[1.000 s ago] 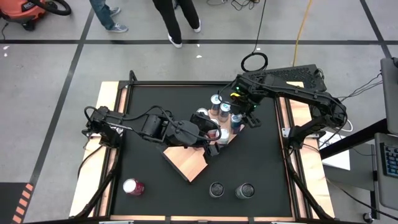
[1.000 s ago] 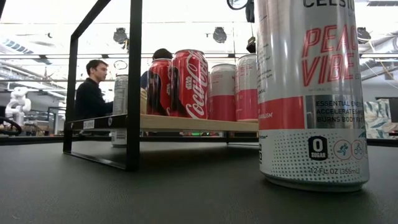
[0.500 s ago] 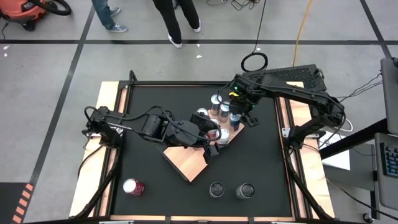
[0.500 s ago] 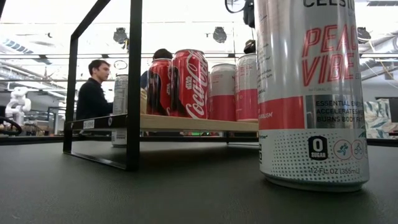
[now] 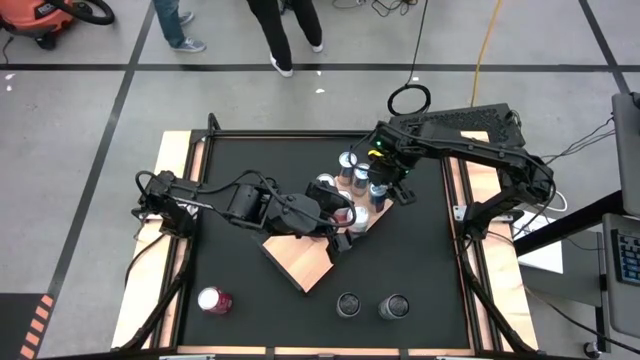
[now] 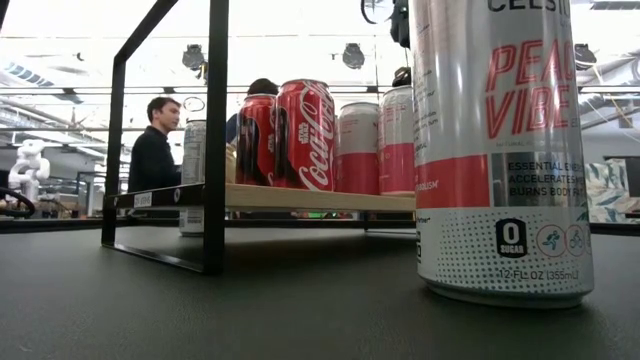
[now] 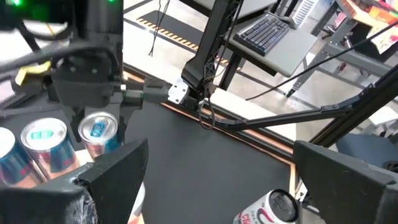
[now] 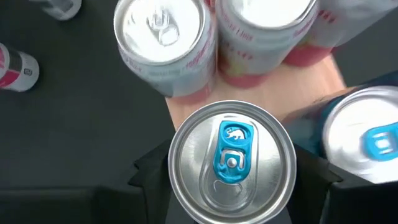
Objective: Place canned beverage on shelf
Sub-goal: Put the blue soda can on the shelf aligned with the other blue soda cans
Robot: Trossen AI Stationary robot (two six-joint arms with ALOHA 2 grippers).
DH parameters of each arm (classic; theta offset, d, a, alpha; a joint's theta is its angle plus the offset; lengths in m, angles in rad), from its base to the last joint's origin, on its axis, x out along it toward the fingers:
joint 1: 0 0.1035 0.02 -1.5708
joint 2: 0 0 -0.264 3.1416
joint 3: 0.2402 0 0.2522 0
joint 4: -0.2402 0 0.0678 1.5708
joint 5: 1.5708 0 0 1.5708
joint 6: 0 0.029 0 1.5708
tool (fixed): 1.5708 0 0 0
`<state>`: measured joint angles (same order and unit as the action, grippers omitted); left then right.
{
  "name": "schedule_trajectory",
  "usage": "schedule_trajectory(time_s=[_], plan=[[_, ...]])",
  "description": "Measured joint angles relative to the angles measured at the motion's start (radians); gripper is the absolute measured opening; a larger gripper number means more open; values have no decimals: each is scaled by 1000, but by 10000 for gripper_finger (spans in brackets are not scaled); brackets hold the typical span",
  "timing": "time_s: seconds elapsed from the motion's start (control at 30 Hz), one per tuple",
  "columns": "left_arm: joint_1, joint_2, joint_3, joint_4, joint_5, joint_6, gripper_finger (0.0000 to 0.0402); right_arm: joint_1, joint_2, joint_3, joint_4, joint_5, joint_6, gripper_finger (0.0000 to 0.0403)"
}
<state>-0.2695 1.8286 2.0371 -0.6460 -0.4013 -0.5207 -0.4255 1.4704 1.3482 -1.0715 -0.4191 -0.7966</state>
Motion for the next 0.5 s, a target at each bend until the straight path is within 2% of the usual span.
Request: schedule_trajectory(time_s=[0.23,0.5], plan=[[0,0,0,0,0,13,397,0,0,-27,-4,2,-12,212],[0,0,0,0,6,13,397,0,0,-27,-2,3,-96,212]])
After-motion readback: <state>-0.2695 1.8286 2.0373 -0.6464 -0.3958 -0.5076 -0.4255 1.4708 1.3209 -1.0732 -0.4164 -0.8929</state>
